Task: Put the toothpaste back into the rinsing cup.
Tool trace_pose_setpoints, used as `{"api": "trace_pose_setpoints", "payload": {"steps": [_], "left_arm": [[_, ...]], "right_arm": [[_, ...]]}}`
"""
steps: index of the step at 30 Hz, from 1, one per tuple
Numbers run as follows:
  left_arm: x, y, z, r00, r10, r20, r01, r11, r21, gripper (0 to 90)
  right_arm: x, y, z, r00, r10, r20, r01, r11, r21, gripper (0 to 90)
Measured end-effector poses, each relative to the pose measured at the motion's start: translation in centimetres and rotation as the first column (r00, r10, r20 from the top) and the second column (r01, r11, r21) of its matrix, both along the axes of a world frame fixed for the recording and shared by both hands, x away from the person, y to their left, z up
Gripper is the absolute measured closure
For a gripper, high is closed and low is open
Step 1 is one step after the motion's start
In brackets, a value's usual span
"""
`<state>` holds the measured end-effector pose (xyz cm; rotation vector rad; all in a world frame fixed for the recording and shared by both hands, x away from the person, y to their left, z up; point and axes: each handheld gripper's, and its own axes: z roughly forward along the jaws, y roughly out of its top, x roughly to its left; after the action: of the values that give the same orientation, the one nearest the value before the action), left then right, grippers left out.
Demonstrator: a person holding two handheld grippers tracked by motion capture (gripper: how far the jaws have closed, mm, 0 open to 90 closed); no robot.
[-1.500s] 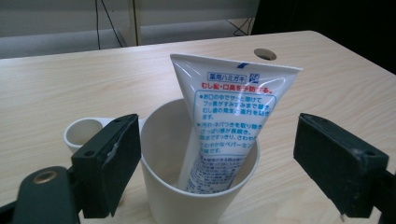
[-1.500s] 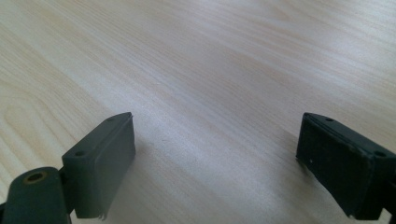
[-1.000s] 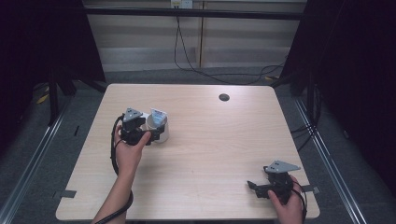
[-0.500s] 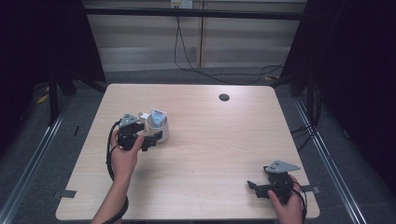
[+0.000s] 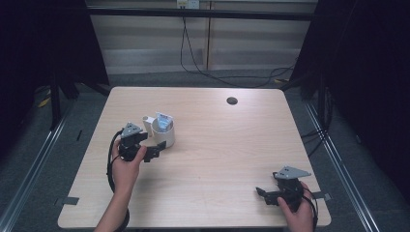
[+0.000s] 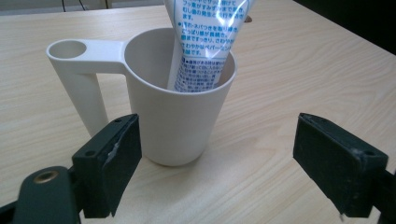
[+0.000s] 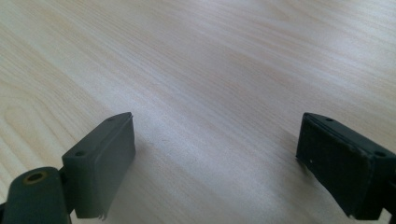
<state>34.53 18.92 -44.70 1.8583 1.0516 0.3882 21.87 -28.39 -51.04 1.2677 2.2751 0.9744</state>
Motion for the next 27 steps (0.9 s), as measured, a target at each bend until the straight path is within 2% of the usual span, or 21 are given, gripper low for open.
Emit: {"api": "trace_pose_setpoints", "payload": {"steps": [15,27], "left_arm": [[-1.1,0.4,-1.7,0.9999,-0.008,-0.013,0.008,0.9999,-0.007,15.4],[-1.7,1.1,-3.2,0.9994,-0.015,-0.029,0.016,0.9999,0.006,15.6]], "right_arm": [[0.0,0.0,0.0,1.0000,-0.002,-0.003,0.002,1.0000,0.001,11.1],[0.0,0.0,0.0,1.0000,-0.001,-0.001,0.001,1.0000,0.000,11.1]]}}
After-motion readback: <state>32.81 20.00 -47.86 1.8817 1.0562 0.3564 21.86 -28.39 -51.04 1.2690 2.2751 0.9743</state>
